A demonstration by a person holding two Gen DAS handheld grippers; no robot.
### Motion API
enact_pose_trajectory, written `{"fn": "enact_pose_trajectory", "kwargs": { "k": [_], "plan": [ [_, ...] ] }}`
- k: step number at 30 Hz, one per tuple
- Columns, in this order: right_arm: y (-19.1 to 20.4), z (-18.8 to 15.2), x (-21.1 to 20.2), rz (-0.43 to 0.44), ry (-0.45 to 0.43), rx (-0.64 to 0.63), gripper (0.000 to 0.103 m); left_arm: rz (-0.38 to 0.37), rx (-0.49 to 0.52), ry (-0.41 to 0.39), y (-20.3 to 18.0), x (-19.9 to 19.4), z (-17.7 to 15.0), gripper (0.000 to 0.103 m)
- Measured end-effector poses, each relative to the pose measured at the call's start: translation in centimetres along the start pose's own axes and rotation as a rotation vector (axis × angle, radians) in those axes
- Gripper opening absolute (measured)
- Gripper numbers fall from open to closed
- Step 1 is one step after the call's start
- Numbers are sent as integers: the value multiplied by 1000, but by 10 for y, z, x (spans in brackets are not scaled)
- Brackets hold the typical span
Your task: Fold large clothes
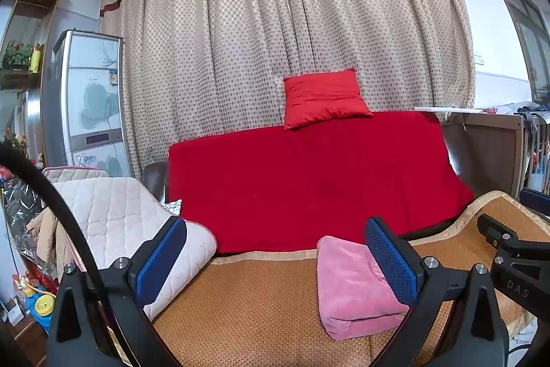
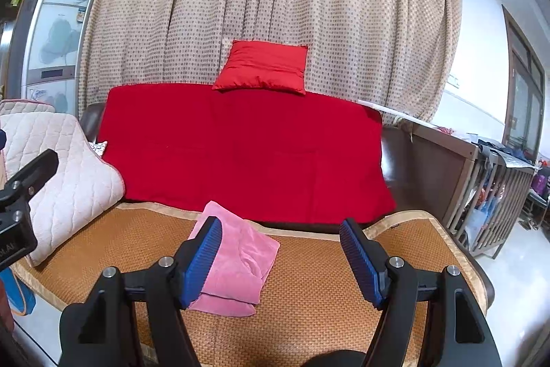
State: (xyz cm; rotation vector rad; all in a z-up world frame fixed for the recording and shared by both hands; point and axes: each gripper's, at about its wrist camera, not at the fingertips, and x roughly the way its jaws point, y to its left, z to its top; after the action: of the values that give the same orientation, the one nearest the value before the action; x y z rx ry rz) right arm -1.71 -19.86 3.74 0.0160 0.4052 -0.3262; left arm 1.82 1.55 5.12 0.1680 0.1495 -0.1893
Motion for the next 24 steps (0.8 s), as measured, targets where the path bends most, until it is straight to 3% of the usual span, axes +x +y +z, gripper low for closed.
{"fn": "enact_pose_trajectory", "kwargs": {
  "k": [24],
  "plan": [
    [-1,1,0,-2,-3,0,75,-9,-6,-9,-1,-7,0,103]
  ]
}}
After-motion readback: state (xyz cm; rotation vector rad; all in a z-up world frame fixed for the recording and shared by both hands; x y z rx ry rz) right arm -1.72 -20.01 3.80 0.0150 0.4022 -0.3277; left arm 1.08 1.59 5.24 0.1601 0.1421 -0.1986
